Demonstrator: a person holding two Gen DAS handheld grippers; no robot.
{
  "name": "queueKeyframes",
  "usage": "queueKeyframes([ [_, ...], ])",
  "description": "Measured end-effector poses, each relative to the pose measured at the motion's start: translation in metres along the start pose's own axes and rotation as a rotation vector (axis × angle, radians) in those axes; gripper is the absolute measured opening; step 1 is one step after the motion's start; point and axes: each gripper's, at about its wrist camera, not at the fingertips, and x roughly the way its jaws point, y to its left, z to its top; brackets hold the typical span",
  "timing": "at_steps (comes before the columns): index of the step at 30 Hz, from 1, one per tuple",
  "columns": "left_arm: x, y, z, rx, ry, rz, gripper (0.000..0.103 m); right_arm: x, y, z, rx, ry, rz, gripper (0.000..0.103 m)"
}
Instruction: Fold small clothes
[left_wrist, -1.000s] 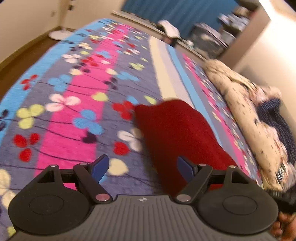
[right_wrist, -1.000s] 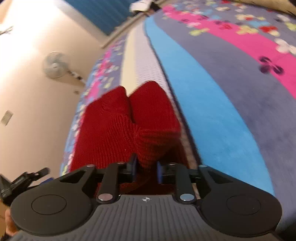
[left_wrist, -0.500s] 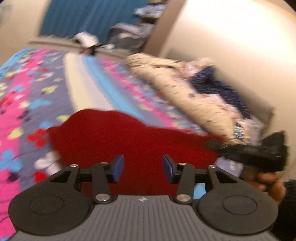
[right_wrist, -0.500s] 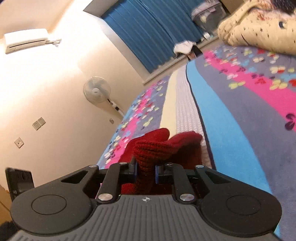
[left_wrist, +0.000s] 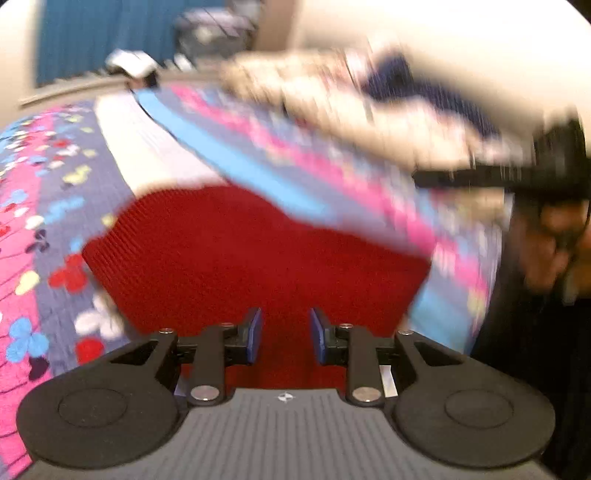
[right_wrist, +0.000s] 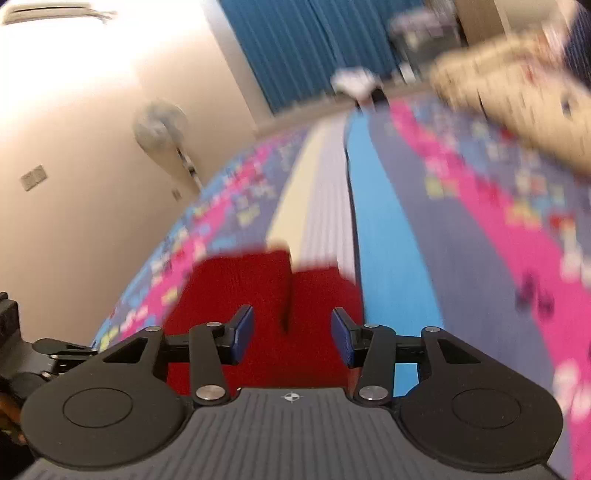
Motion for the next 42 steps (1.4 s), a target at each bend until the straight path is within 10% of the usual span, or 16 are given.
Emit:
queueKeyframes([
  [6, 0.048, 0.002, -0.01, 0.034, 0.198, 0.096, 0.04, 0.034, -0.001, 0.051, -0.057, -0.059, 0.035, 0.058],
  [17, 0.045, 0.027, 0.009, -0.069, 0.061, 0.233, 0.04, 0.182, -0.026, 0.038, 0.18, 0.222, 0.087, 0.066],
  [18, 0.054, 0.03, 0.006, -0.069, 0.097, 0.252, 0.041, 0.191, -0.026, 0.035, 0.195, 0.244, 0.103, 0.063],
  [20, 0.062, 0.032, 0.005, -0.072, 0.115, 0.261, 0.041, 0.208, -0.023, 0.033, 0.205, 0.283, 0.134, 0.023],
  [25, 0.063, 0.027, 0.008, -0.061, 0.085, 0.258, 0.041, 0.186, -0.019, 0.05, 0.137, 0.118, 0.071, 0.015],
  [30, 0.062, 0.012, 0.005, -0.014, 0.091, 0.287, 0.041, 0.202, -0.019, 0.034, 0.091, 0.225, -0.035, 0.017],
  [35, 0.057, 0.012, 0.003, -0.027, 0.093, 0.292, 0.041, 0.171, -0.01, 0.045, 0.023, 0.138, -0.047, 0.039],
  [42, 0.046, 0.009, 0.007, -0.054, 0.052, 0.287, 0.04, 0.104, 0.017, 0.046, -0.21, 0.164, 0.14, 0.048],
])
